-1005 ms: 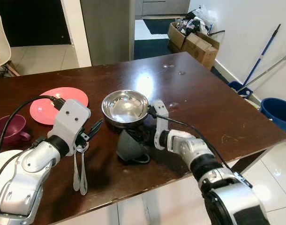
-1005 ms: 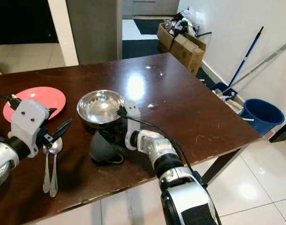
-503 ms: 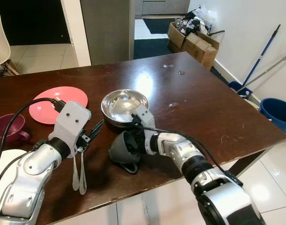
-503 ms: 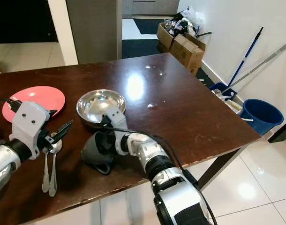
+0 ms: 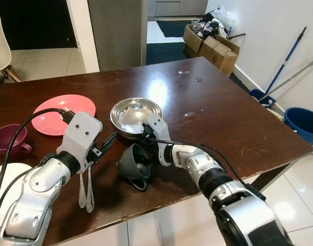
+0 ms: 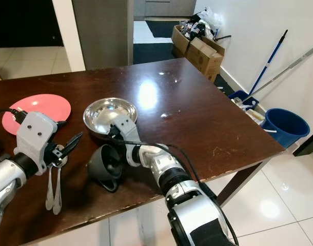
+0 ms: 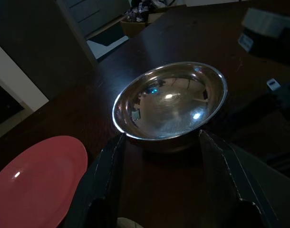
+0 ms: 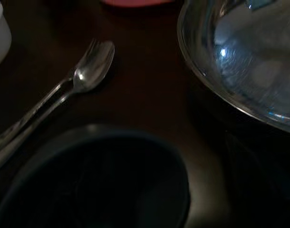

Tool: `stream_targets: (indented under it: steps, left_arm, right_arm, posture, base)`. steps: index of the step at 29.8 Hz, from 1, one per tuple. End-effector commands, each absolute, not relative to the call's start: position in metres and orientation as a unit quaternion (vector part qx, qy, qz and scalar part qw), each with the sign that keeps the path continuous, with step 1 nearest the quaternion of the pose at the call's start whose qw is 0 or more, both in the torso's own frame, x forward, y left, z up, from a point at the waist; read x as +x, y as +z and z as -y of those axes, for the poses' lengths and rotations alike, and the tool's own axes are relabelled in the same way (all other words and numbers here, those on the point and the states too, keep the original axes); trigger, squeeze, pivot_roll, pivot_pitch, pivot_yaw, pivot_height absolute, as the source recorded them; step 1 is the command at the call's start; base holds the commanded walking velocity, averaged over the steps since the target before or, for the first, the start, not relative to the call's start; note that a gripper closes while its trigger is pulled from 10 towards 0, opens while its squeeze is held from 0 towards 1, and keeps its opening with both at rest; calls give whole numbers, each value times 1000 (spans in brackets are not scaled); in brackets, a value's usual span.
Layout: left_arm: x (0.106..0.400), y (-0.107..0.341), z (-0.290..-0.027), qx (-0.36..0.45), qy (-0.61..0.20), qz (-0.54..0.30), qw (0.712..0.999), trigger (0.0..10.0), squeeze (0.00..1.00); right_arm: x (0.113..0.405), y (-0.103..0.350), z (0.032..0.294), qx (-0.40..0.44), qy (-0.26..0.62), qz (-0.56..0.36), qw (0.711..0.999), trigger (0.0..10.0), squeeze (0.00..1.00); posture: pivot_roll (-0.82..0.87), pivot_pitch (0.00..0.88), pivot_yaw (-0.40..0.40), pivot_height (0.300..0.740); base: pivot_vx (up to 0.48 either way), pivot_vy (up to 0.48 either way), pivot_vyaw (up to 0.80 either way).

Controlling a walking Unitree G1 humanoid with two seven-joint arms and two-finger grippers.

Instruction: Setting the table

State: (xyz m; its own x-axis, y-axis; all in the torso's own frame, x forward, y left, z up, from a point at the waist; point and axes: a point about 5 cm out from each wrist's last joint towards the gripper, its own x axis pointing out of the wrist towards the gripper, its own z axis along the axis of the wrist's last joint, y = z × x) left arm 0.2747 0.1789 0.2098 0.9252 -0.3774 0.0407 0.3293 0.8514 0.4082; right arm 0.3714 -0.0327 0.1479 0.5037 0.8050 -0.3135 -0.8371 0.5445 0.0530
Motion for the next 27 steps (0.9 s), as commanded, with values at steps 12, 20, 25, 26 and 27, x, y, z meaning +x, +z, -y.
stream_targets:
  steps: [12, 20, 25, 26, 27]
  left_arm:
    - [274, 208, -177, 201, -186, 55, 960, 10000, 0]
    - [273, 207, -177, 200, -185, 54, 961, 10000, 0]
    - [274, 206, -177, 199, -185, 53, 961, 10000, 0]
    - [274, 206, -177, 199, -185, 53, 961, 10000, 0]
    - [274, 206, -177, 198, -186, 53, 961, 10000, 0]
  right_arm:
    - [360, 166, -12, -55, 547, -109, 828, 10000, 0]
    - [352, 159, -23, -72, 570, -113, 811, 10000, 0]
    - [351, 154, -15, -78, 570, -119, 809, 10000, 0]
    - [351, 154, -15, -78, 570, -119, 809, 10000, 0]
    - [352, 154, -13, -78, 569, -119, 810, 10000, 0]
  posture:
    - [102, 53, 16, 740]
    - [103, 57, 14, 740]
    - [90, 57, 17, 740]
    - [90, 57, 17, 740]
    - [86, 57, 19, 740]
  base:
    - [0, 0, 0]
    - [0, 0, 0]
    - [0, 0, 0]
    - [0, 0, 0]
    - [0, 0, 0]
